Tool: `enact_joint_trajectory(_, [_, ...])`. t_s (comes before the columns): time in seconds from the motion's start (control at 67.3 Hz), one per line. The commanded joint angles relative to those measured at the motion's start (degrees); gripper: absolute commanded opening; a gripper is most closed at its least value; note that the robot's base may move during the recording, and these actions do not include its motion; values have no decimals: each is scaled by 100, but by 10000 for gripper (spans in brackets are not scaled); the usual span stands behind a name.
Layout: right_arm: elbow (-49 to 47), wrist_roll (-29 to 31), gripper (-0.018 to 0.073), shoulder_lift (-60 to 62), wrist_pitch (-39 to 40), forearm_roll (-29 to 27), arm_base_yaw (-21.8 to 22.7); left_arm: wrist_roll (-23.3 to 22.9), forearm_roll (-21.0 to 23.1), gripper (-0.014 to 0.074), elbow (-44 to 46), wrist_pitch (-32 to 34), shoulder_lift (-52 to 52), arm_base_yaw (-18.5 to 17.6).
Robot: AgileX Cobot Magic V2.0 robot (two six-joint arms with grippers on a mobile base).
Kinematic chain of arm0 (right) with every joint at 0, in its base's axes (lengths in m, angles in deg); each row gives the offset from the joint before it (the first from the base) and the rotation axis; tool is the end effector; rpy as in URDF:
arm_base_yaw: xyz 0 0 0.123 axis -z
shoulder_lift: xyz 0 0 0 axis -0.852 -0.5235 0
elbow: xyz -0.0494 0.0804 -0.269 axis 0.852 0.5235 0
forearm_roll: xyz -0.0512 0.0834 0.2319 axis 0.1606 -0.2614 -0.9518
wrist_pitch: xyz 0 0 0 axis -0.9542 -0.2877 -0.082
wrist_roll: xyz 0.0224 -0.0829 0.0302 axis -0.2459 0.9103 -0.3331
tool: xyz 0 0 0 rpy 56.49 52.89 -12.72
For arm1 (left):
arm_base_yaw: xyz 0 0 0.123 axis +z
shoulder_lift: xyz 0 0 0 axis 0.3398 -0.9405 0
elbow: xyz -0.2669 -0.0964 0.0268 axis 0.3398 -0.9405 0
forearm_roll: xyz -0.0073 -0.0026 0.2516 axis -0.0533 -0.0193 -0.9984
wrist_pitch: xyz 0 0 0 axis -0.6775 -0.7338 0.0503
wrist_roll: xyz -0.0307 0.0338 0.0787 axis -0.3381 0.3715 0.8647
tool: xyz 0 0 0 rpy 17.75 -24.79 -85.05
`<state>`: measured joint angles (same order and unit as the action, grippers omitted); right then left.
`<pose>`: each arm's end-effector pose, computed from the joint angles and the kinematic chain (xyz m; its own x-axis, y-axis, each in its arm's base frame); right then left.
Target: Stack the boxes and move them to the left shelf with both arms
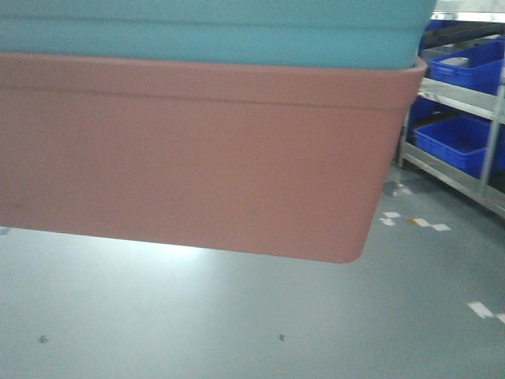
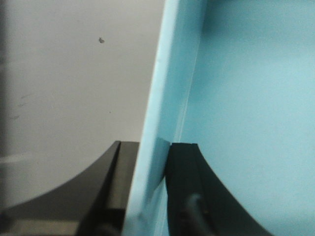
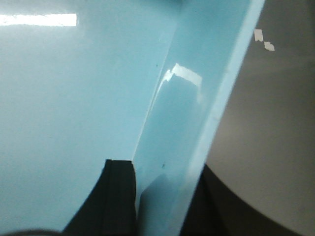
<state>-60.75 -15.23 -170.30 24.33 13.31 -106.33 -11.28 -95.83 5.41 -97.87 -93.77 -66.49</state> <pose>0.2554 0.2241 0.3461 -0.7750 -0.2124 -0.5952 -0.1846 0.9768 -0.1081 0.2607 -0.2093 0.3486 -0.7798 0.0897 -0.6195 0.0272 0.9936 0.1097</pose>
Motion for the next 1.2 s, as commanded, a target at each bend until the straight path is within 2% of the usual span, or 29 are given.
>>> enact_joint_trajectory(0.0, [-265, -238, 56, 221, 1353, -137, -141, -109, 411, -3, 252, 1106, 229, -275])
enact_joint_trajectory(1.189, [-265, -238, 56, 221, 1353, -128, -141, -109, 411, -3, 252, 1106, 229, -275])
